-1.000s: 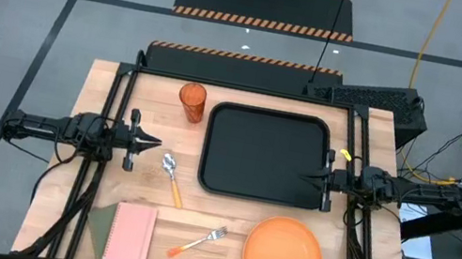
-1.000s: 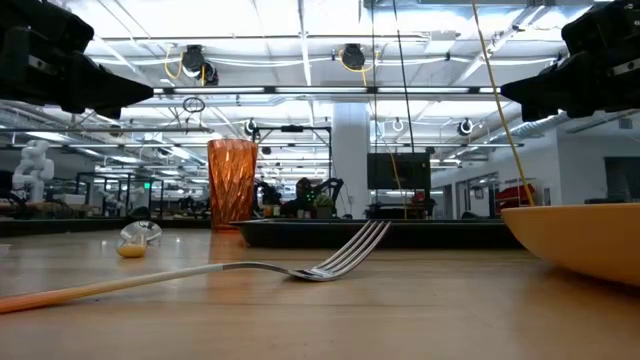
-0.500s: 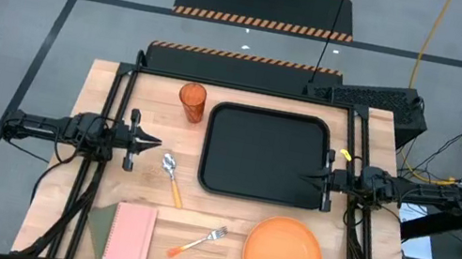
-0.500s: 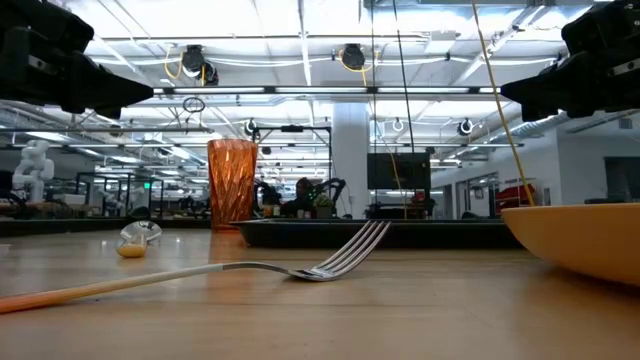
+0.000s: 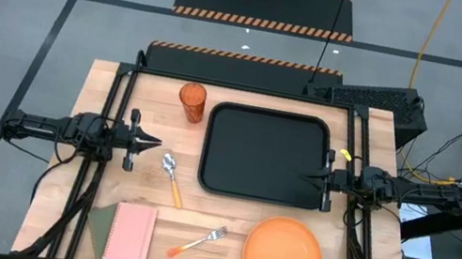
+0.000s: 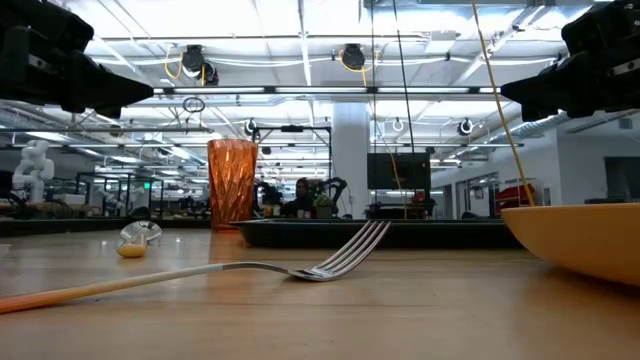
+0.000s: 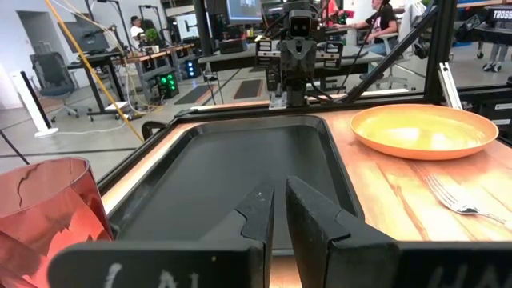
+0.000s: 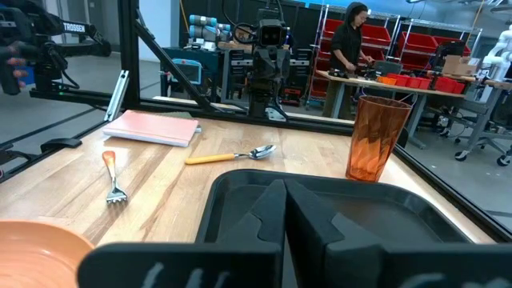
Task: Pick and place plate/cup/fork/spoon on tray
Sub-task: Put the orange cup on the black serving tray
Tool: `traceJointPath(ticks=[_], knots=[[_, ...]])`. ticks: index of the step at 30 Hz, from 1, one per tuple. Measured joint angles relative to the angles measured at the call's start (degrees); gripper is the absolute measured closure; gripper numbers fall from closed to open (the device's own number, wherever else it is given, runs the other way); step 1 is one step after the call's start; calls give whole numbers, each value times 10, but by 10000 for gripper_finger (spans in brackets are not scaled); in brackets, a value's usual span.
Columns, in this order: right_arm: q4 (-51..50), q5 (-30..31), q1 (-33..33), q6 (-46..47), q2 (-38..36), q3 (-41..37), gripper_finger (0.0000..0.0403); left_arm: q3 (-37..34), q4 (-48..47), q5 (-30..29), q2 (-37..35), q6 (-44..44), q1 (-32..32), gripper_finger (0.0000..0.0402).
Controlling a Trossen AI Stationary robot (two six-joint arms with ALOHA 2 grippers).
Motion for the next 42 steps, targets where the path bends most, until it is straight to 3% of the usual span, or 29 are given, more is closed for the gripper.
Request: traceJointPath(ticks=[10, 21, 29, 36, 42], knots=[[10, 1, 0, 0, 0, 0, 403, 0, 0, 0, 0, -5, 0, 362], [15, 1, 0, 0, 0, 0, 403, 0, 7, 0, 0, -87, 0, 362], [15, 1, 0, 0, 0, 0, 403, 2, 166, 1, 6, -103, -1, 362], [15, 1, 0, 23, 0, 0, 403, 54, 196, 1, 42, -77, -1, 362], [15, 0, 0, 86, 0, 0, 403, 139, 192, 1, 119, -77, -1, 362]])
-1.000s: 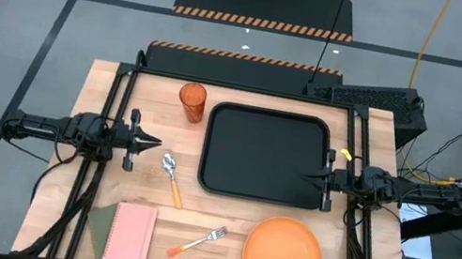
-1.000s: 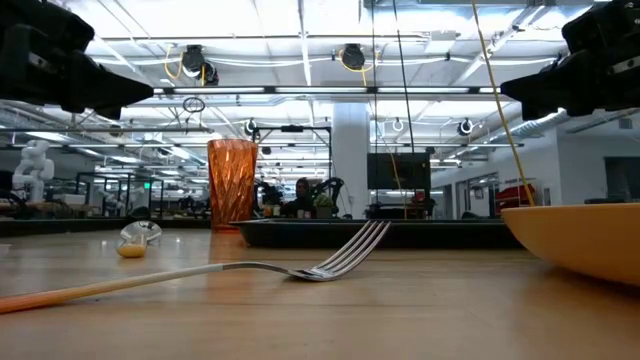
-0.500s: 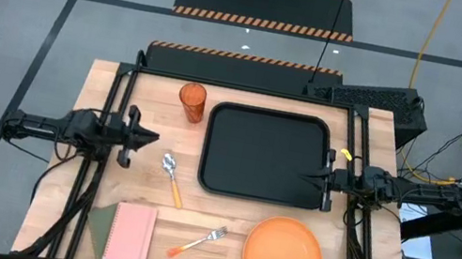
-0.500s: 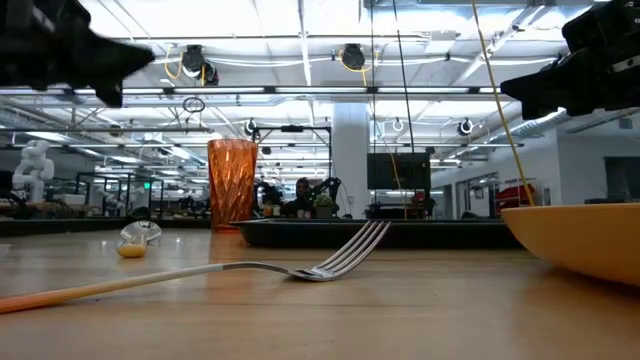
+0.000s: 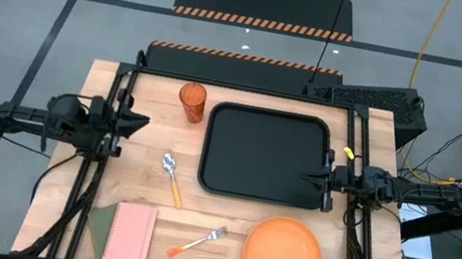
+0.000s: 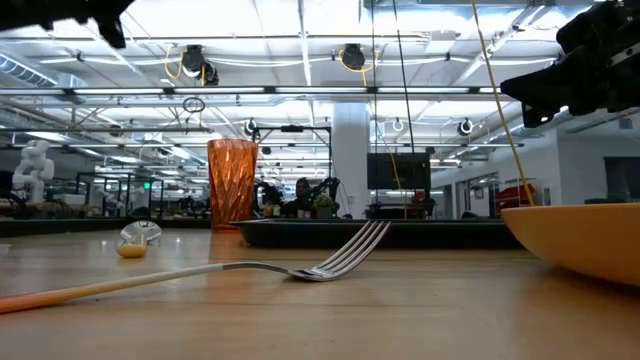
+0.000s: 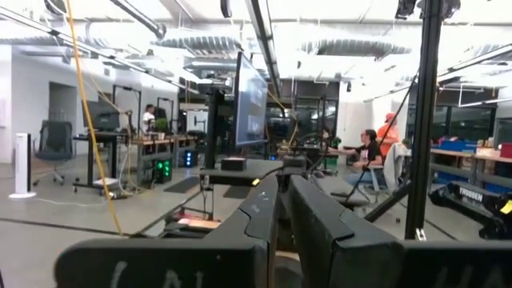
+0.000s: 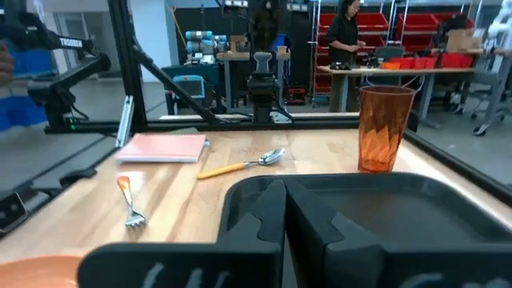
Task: Pick and place plate/cup/fork/spoon on tray
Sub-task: Put the orange cup on the black serving tray
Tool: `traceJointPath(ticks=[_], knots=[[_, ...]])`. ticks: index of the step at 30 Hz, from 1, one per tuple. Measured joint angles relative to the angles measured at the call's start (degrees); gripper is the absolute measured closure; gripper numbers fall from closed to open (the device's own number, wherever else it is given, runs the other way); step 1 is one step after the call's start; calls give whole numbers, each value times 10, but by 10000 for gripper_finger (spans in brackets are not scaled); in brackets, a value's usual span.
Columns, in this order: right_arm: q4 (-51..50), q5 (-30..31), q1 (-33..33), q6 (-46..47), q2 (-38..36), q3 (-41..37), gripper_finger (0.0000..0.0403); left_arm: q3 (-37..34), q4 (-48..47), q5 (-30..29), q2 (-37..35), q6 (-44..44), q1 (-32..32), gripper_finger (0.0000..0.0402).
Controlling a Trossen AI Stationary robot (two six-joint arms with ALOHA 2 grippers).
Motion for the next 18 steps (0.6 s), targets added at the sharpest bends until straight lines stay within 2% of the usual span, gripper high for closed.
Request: traceJointPath(ticks=[4, 10, 14, 18], knots=[[0, 0, 0, 31, 0, 0, 403, 70, -11, 0, 77, 0, 0, 362], [10, 0, 0, 61, 0, 0, 403, 190, -78, 1, 196, 3, 0, 362], [14, 3, 0, 89, 0, 0, 403, 255, -99, 19, 267, 8, 0, 362], [17, 60, 0, 94, 0, 0, 403, 316, -150, 38, 325, 26, 0, 362]])
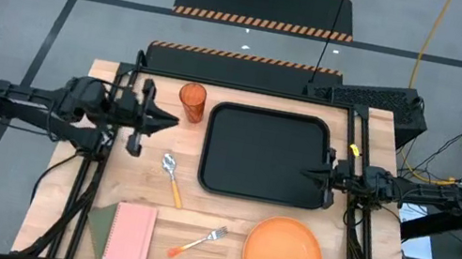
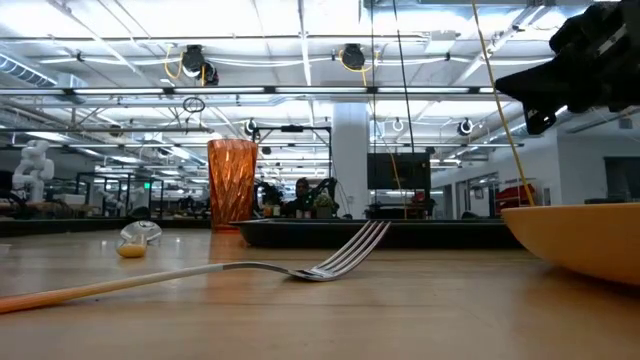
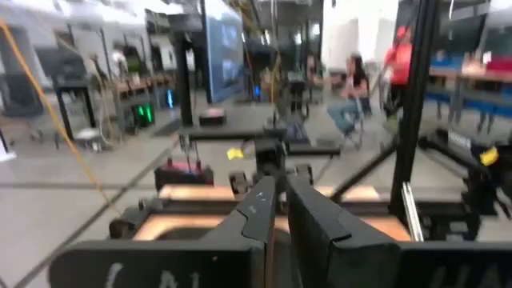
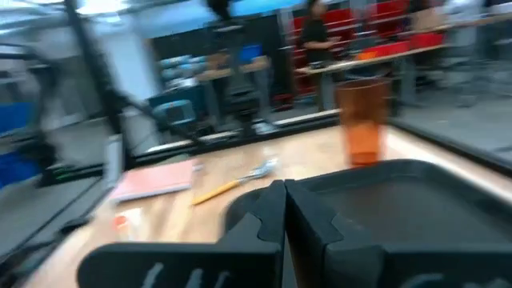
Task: Pick and place plate/cup/fork/spoon on tray
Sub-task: Put the orange cup on the black serving tray
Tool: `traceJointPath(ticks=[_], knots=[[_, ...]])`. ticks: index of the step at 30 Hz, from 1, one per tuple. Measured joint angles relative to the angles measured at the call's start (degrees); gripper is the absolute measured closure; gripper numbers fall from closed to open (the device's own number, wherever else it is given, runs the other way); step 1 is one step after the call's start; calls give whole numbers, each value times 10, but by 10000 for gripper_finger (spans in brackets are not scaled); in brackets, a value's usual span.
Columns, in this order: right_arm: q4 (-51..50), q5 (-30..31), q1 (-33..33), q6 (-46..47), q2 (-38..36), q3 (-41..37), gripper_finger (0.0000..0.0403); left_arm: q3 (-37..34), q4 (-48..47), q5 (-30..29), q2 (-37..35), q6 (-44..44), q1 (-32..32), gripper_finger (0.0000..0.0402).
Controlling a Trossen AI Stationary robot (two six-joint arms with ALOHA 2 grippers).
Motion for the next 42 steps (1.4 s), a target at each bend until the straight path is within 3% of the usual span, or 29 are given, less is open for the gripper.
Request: traceJointPath(ticks=[6, 10, 16, 21, 27, 35, 42], knots=[[-2, 124, 0, 33, 0, 0, 403, 32, -73, 2, 46, -87, -21, 362], [2, 111, 0, 36, 0, 0, 403, 29, -88, 0, 61, -55, -44, 362], [7, 92, 0, 66, 4, 26, 403, 28, -120, -66, 86, -41, -67, 362], [12, 92, 0, 63, 31, 98, 403, 28, -115, -90, 100, -22, -67, 362], [-6, 93, 0, -9, 132, 235, 402, 28, -116, -109, 109, -12, -66, 362], [-117, 90, 0, -76, 314, 445, 402, 28, -76, -131, 111, 11, -66, 362], [-148, 90, 0, -67, 417, 466, 403, 28, -76, -177, 111, 26, -66, 362]])
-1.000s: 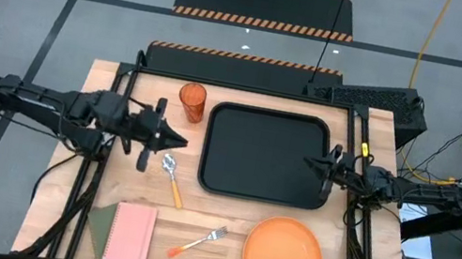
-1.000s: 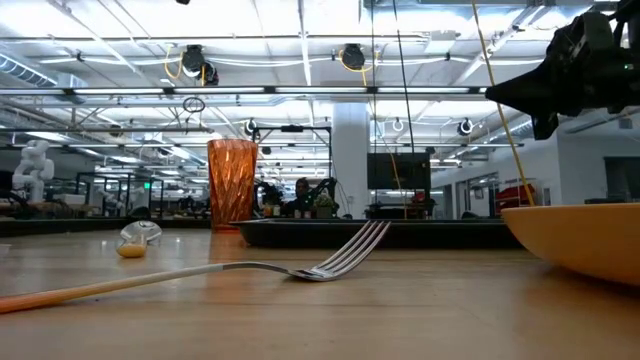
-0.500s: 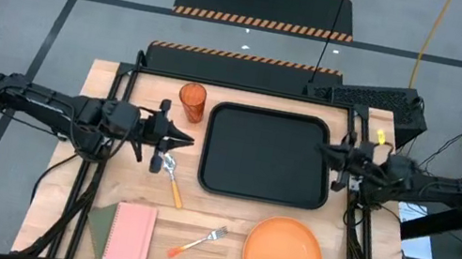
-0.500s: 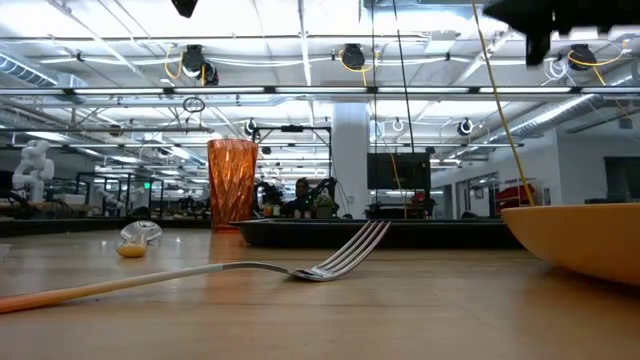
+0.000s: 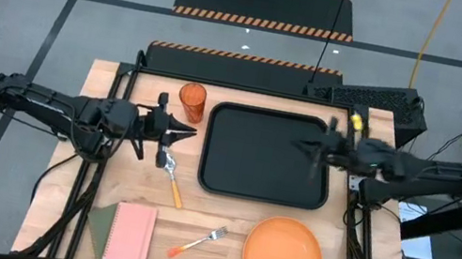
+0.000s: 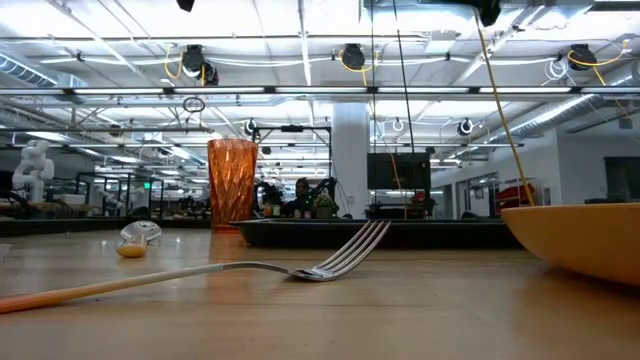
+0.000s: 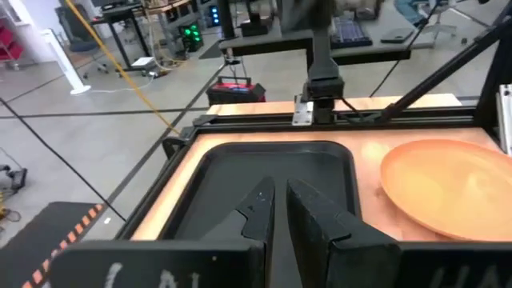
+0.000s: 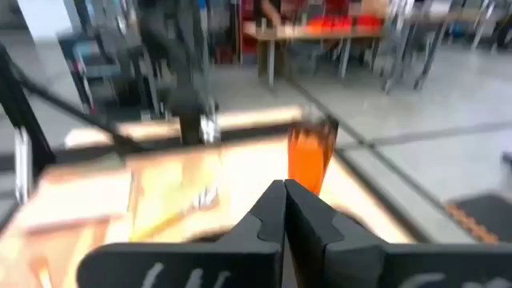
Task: Pick and place plate/cup/fork/spoon on tray
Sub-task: Put the orange cup on the black serving tray
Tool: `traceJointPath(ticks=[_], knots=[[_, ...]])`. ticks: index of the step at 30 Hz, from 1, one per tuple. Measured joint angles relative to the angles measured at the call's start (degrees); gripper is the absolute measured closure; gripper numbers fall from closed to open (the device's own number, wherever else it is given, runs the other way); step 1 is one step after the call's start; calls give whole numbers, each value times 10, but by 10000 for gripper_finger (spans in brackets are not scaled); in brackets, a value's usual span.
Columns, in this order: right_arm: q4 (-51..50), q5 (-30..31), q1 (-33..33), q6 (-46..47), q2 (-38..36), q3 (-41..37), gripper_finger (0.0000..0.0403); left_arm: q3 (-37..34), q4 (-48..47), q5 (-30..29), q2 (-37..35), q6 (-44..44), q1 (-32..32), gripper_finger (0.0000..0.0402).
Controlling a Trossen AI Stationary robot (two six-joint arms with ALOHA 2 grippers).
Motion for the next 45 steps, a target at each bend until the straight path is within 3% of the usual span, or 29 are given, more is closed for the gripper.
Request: traceJointPath(ticks=[8, 16, 26, 30, 38, 45], knots=[[25, -1, 0, 42, 56, -81, 403, 0, -5, -14, 12, -9, 4, 362], [68, 0, 0, 36, 57, -150, 403, 0, -22, -18, 13, -40, 36, 358], [76, 0, -4, 34, 57, -163, 403, 9, -66, -77, 31, -52, 70, 303], [79, 0, -4, 35, 57, -163, 403, 56, -167, -77, 51, -51, 94, 262], [87, 1, -4, 36, 57, -163, 403, 261, -457, -46, 166, -45, 143, 204], [82, 0, -4, 36, 57, -163, 403, 332, -517, 50, 243, 58, 204, 186]])
